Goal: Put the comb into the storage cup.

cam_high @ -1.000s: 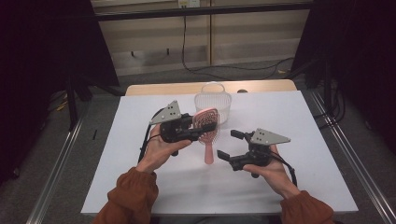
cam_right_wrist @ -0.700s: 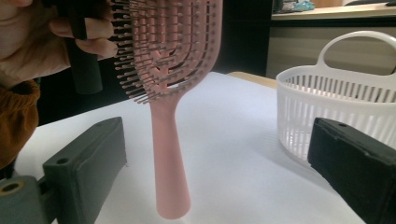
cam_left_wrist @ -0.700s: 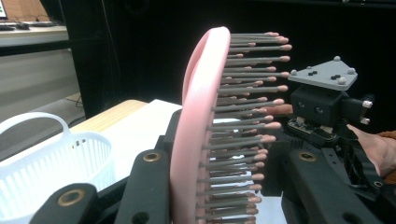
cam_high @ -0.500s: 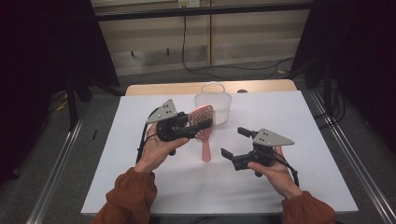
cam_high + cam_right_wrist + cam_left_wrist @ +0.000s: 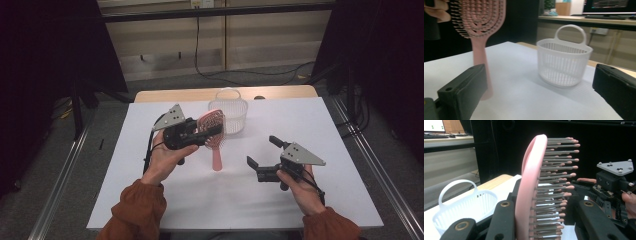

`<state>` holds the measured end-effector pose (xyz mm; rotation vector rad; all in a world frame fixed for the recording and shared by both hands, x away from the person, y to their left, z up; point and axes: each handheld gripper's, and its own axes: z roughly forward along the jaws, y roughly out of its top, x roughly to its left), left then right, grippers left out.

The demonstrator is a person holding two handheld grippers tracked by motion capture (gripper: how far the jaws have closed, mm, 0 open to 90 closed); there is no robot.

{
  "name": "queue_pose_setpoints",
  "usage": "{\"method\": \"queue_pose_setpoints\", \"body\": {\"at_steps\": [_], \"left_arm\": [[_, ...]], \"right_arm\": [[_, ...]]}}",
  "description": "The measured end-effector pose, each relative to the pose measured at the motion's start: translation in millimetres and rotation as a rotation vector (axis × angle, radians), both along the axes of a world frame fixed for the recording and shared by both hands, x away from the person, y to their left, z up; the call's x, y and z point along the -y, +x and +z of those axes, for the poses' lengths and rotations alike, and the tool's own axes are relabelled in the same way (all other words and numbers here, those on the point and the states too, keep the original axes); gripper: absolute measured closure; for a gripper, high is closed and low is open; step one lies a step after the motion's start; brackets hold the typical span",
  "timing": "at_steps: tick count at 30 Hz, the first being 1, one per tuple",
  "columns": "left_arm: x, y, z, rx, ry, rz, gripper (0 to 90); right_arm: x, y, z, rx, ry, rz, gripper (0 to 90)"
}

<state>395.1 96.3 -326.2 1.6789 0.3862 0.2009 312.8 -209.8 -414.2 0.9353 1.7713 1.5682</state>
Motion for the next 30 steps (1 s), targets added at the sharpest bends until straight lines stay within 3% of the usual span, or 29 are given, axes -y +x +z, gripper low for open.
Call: {"method": "queue_pose_setpoints", "body": {"at_steps": [4, 10, 15, 26, 30], "left_arm": [[-1.3, 0.6, -0.1, -0.005, -0.006, 0.036, 64.3], [-3.7, 2.5, 4.0, -0.007, -0.018, 0.029, 64.3], [-5.0, 5.4, 6.2, -0.004, -0.011, 0.038, 64.4], [-12.9, 11.0, 8.4, 0.006, -0.019, 0.079, 64.3], [-16.1, 14.2, 9.9, 0.004, -0.030, 0.092, 64.3]], "right_arm": [[4.6, -4.2, 0.2, -0.012, -0.001, -0.031, 0.5], [13.8, -11.5, 2.8, -0.017, 0.020, -0.066, 0.0], [24.7, -19.0, 3.4, 0.000, -0.014, -0.076, 0.0], [47.4, -35.8, 3.1, 0.011, -0.035, -0.164, 0.5], [54.2, -41.8, 1.1, 0.002, 0.003, -0.183, 0.0]]}}
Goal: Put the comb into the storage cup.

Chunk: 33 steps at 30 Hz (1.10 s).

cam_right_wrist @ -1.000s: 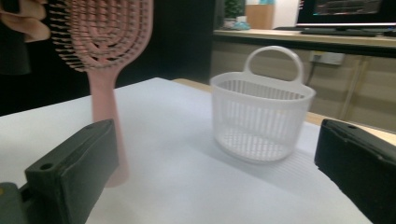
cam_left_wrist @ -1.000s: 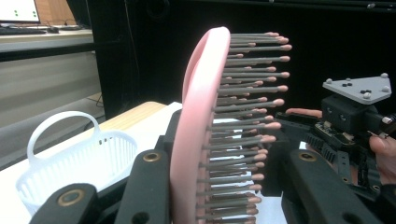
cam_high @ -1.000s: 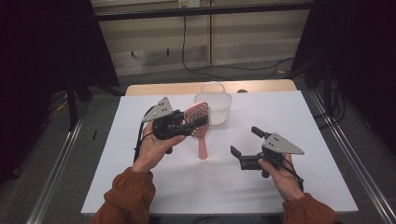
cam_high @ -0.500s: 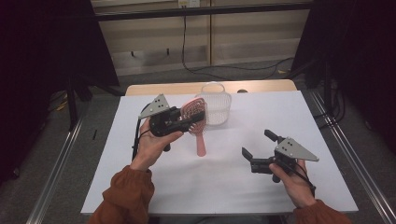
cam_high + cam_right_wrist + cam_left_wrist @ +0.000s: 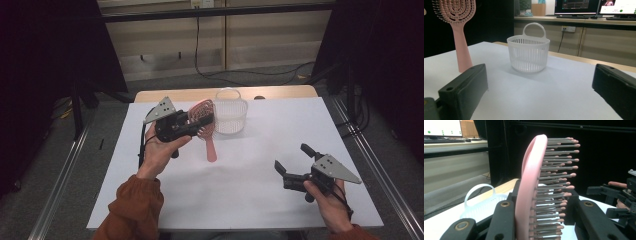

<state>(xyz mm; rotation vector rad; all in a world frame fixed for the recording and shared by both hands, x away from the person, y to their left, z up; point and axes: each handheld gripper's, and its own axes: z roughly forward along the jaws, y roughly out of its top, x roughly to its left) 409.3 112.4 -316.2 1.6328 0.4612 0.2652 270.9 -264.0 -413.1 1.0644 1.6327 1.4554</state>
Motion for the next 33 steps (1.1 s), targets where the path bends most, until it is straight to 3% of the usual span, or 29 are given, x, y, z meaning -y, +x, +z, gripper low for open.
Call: {"method": "queue_pose_setpoints", "body": {"at_steps": [14, 17, 33], "left_arm": [[1.3, 11.5, 6.8, -0.002, -0.014, 0.046, 64.4], [4.1, 13.5, 10.1, 0.014, -0.001, 0.051, 64.3], [12.3, 25.5, 24.7, 0.032, -0.027, 0.090, 64.4]], "right_arm": [[17.3, -10.8, -14.8, 0.037, -0.013, -0.078, 0.0], [17.6, -11.1, -16.1, 0.027, -0.007, -0.077, 0.0], [17.3, -12.0, -18.4, 0.029, -0.007, -0.064, 0.0]]}}
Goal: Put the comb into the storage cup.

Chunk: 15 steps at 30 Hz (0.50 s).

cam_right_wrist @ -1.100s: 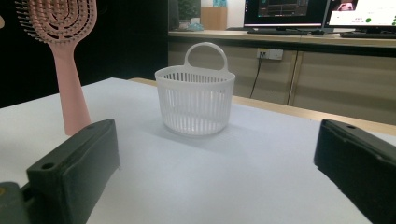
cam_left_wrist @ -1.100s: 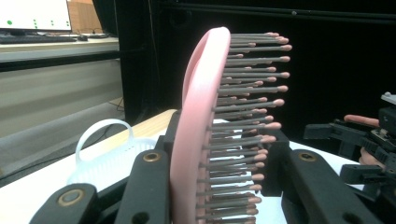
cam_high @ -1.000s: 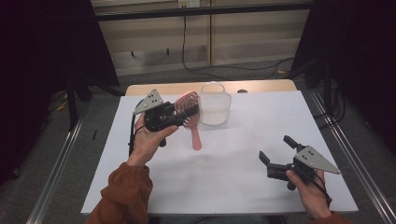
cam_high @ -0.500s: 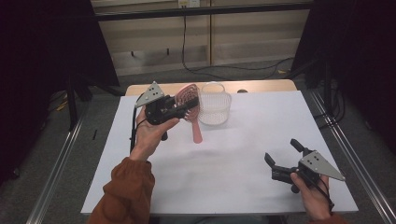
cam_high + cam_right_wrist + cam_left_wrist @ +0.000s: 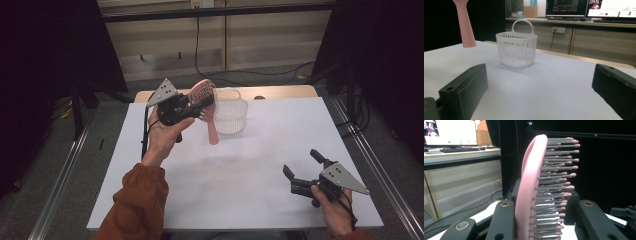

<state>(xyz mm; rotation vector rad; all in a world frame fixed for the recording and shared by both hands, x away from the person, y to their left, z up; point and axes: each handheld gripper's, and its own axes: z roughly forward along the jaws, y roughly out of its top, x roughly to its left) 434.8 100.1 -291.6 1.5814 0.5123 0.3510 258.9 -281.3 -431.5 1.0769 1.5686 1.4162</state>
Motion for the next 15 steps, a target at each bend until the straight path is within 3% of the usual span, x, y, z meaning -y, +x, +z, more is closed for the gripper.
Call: {"method": "queue_pose_setpoints", "body": {"at_steps": [7, 15], "left_arm": [[2.9, 5.3, 12.8, 0.022, 0.001, 0.010, 64.4], [13.6, 12.4, 17.3, 0.033, 0.013, 0.006, 64.4]], "right_arm": [[1.1, -1.0, 0.4, 0.004, -0.011, -0.005, 0.1], [0.9, -0.9, -0.5, 0.002, -0.018, 0.004, 0.1]]}}
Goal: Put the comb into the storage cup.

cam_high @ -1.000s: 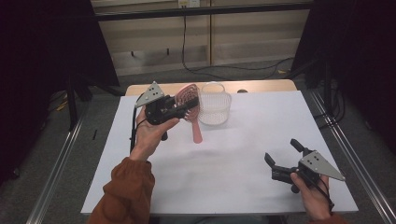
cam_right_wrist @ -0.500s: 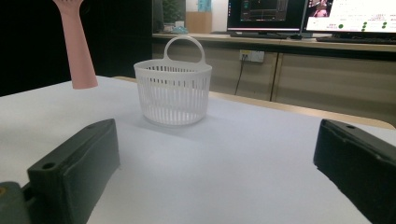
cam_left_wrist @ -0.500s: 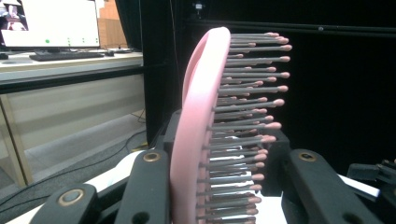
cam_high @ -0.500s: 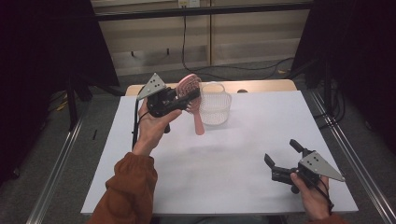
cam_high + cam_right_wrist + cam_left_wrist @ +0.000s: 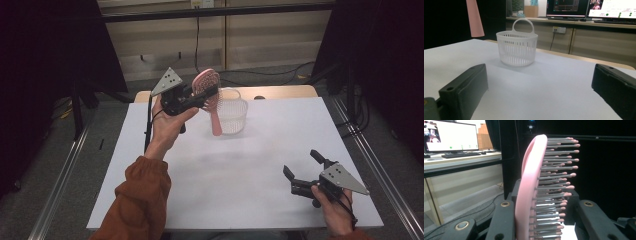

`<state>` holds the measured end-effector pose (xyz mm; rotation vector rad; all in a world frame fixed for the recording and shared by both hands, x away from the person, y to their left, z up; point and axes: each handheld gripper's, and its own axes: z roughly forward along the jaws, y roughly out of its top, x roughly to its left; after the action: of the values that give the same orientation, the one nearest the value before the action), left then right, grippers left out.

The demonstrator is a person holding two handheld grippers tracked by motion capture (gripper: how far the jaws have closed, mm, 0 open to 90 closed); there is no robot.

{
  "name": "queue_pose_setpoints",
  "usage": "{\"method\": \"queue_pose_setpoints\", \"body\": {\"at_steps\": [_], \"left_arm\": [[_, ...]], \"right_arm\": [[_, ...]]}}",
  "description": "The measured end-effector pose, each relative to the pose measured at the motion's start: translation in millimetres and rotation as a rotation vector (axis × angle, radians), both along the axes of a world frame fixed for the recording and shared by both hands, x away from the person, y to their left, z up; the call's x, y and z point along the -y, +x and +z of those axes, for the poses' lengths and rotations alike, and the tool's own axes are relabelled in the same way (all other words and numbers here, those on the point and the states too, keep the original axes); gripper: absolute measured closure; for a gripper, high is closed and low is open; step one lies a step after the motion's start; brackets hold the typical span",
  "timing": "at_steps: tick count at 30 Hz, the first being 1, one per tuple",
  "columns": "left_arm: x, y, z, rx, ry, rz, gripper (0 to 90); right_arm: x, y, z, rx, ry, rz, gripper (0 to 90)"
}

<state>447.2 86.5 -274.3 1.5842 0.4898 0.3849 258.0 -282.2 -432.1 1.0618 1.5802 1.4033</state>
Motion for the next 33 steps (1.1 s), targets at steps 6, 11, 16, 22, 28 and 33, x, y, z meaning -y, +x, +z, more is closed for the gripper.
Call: {"method": "queue_pose_setpoints", "body": {"at_steps": [6, 11, 16, 22, 28, 33], "left_arm": [[5.5, 4.5, 7.3, 0.015, -0.004, 0.006, 64.4], [9.7, 8.0, 12.8, 0.022, -0.009, 0.009, 64.4], [14.2, 12.8, 16.5, 0.044, -0.011, 0.027, 64.4], [18.1, 17.3, 20.6, 0.061, 0.001, 0.040, 64.4], [18.8, 21.0, 18.4, 0.054, -0.012, 0.042, 64.4], [23.2, 26.0, 14.5, 0.052, -0.008, 0.058, 64.5]], "right_arm": [[-0.7, -0.2, -0.6, -0.005, -0.010, 0.008, 0.1], [-0.5, -0.1, -0.8, -0.008, -0.008, 0.009, 0.1], [-0.4, -0.3, -0.9, -0.007, -0.007, 0.011, 0.1], [0.0, -0.5, -1.6, -0.013, -0.012, 0.018, 0.1], [-0.7, -0.7, -1.7, -0.012, -0.015, 0.022, 0.1], [-0.7, -0.8, -2.2, -0.012, -0.017, 0.023, 0.1]]}}
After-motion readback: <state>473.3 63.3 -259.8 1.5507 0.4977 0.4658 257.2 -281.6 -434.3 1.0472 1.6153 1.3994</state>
